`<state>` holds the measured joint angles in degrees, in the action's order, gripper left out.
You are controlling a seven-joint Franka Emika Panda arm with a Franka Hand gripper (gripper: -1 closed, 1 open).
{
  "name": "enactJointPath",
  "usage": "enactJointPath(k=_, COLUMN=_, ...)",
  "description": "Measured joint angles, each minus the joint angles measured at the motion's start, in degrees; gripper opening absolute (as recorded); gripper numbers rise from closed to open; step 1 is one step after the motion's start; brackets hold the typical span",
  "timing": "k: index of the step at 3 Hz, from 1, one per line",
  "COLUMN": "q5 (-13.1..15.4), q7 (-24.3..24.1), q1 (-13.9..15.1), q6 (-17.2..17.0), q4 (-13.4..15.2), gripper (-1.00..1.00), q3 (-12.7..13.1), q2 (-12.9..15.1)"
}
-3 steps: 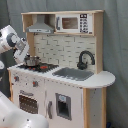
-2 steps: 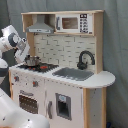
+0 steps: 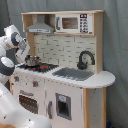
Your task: Play with the kitchen
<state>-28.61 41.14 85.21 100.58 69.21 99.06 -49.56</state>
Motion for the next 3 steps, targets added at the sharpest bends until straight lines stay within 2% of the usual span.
enactJointPath(k=3, q5=-0.1, q7=1.2, q1=11.2, q6=-5.4, q4=-11.1, gripper=1.00, q3=9.8, q2=0.4)
